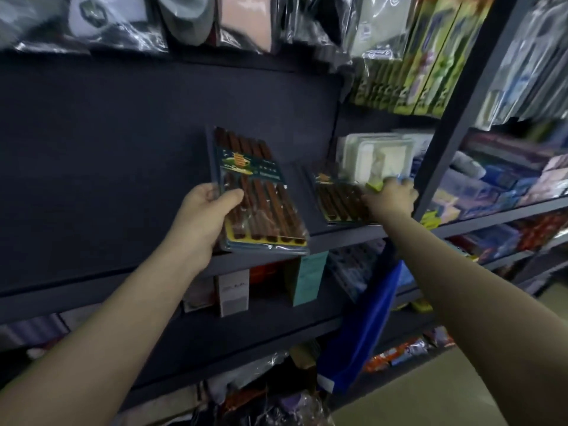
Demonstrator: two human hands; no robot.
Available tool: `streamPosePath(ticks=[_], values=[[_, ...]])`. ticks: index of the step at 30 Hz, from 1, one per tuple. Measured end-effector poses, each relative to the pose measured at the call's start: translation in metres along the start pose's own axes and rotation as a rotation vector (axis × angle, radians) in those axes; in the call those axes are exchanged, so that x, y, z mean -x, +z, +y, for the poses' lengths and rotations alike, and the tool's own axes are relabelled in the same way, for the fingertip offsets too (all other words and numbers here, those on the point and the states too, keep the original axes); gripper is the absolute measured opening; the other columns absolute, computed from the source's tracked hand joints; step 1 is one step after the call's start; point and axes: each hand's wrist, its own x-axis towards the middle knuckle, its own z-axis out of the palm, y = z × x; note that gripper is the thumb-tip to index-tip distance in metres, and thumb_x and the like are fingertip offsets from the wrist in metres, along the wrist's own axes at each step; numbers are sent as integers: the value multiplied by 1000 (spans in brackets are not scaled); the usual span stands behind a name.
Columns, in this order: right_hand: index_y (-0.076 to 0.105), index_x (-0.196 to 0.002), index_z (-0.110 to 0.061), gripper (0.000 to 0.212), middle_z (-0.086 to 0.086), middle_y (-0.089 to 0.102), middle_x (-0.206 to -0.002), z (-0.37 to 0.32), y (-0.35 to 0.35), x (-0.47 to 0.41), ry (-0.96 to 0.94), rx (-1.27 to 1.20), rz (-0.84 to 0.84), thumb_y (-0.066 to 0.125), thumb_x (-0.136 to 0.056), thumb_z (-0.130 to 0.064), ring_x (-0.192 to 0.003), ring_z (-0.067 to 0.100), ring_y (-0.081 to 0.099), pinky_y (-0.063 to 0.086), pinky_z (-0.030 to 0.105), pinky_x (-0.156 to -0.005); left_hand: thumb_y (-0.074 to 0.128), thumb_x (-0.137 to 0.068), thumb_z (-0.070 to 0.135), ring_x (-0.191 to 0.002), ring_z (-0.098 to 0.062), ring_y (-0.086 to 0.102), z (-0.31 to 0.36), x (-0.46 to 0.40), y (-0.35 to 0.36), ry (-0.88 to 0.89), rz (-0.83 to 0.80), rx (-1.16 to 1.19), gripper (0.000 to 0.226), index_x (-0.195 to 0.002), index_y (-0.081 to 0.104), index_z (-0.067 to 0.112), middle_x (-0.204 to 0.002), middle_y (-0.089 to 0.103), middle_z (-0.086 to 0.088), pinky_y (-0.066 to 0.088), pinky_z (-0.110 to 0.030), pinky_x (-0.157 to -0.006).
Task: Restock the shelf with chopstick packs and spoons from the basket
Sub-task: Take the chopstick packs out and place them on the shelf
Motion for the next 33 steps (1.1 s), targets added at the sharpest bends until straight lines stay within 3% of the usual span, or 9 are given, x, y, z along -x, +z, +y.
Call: streamPosePath(ticks=[3,5,7,12,16,20,25,29,33], values=[[60,-114,-9,35,13,59,-121,-6,-15,13,-322,-358,-135,58,-89,-33,-108,25,52,44,34,-86,56,-88,8,-57,5,64,-4,-3,38,12,-7,101,15,-81,56,21,-74,66,9,52,-13,-53],[59,-113,-16,41,3,65,-109,-11,-21,27,-232,-725,-580,58,-85,-46,-101,19,58,49,32,-85,54,-89,8,-65,6,65,-6,-6,63,39,-22,143,16,-83,56,23,-71,70,13,52,-14,-61],[49,-128,-18,60,2,64,-118,-9,-26,25,-164,-782,-758,66,-78,-47,-105,19,62,50,38,-94,54,-90,11,-85,-1,66,-8,-10,84,63,-122,168,12,-94,57,21,-87,71,12,53,-25,-79],[51,-121,-10,32,3,63,-84,-3,-46,-18,-118,-930,-443,57,-90,-18,-70,16,62,55,32,-73,51,-90,33,-122,-6,47,-3,-28,95,96,-385,-535,43,-132,42,32,-134,49,12,34,-30,-108],[55,-95,-4,9,10,61,-76,1,-33,-43,-57,-818,-397,51,-93,-11,-54,15,59,50,24,-55,58,-86,36,-125,-15,46,-28,-37,93,94,-325,-834,59,-138,38,17,-139,48,-1,36,-32,-107],[55,-95,-1,15,16,58,-95,3,-16,-59,-32,-397,-452,52,-93,-16,-68,24,53,42,29,-55,56,-87,35,-120,-12,51,-45,-35,103,118,-458,-930,52,-134,42,18,-134,54,-1,39,-28,-103],[46,-131,-7,56,20,39,-141,24,-9,-60,-600,145,-308,54,-89,-42,-130,35,36,30,37,-106,57,-87,36,-128,-12,44,-56,-36,120,195,-481,-1001,60,-139,34,17,-141,46,-1,32,-20,-100],[35,-143,-16,69,11,36,-149,41,-12,-45,-1130,217,-414,53,-85,-50,-138,27,32,24,33,-113,53,-90,29,-126,-12,45,-61,-35,131,273,-462,-982,51,-137,37,18,-139,49,-1,33,-20,-101],[23,-147,-27,63,10,31,-152,45,-7,-51,-1253,443,-318,49,-92,-42,-137,31,34,33,45,-110,38,-97,19,-127,-12,44,-64,-36,136,288,-512,-985,43,-139,32,19,-140,48,2,34,-21,-101]])
